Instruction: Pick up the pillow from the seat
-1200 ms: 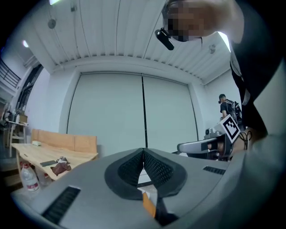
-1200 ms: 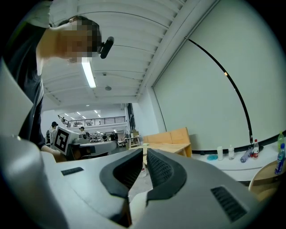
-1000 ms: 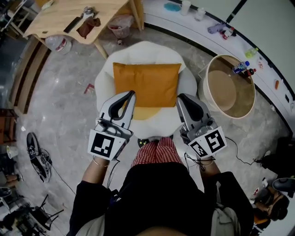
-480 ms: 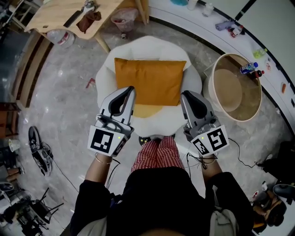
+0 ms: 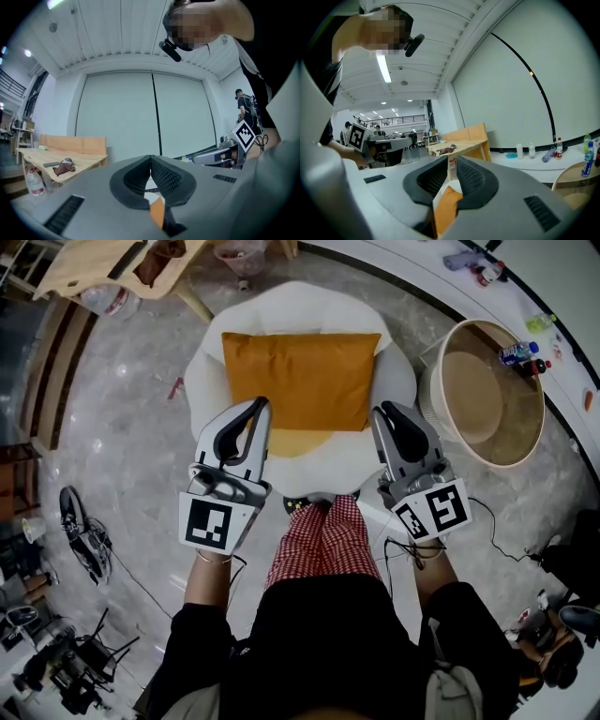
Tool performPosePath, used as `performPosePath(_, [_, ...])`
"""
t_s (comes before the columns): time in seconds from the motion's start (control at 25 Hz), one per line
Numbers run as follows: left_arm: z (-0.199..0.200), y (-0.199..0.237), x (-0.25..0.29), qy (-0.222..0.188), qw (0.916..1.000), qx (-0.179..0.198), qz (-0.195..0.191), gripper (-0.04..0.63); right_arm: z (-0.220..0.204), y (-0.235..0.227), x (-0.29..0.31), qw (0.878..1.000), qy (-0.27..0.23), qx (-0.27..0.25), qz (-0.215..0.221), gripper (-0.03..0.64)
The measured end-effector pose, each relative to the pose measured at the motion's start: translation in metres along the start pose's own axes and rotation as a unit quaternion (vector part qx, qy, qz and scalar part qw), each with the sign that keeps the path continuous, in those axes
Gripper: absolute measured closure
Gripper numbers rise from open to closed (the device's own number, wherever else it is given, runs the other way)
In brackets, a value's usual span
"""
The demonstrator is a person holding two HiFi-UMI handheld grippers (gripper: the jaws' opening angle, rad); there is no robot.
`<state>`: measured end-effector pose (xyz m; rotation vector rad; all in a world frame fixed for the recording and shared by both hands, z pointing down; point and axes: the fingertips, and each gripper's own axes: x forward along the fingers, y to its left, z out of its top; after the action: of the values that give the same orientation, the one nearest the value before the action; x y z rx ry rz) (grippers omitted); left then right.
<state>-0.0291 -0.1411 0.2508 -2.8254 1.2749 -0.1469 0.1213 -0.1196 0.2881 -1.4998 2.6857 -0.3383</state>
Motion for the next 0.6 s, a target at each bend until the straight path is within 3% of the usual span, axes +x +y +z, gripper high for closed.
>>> performPosePath(0.24, [-0.034, 0.002, 0.002, 0.005, 0.999, -0.043, 0.008, 0.586, -0.024, -0.014, 0.004, 1.0, 0.002, 0.011, -0.015, 0.543])
performPosePath(0.6, [-0.078, -0.002, 0.009, 0.022, 0.9989, -0.042, 0.0, 0.586, -0.071, -0.047, 0.018, 0.998, 0.034, 0.02, -0.049, 0.469])
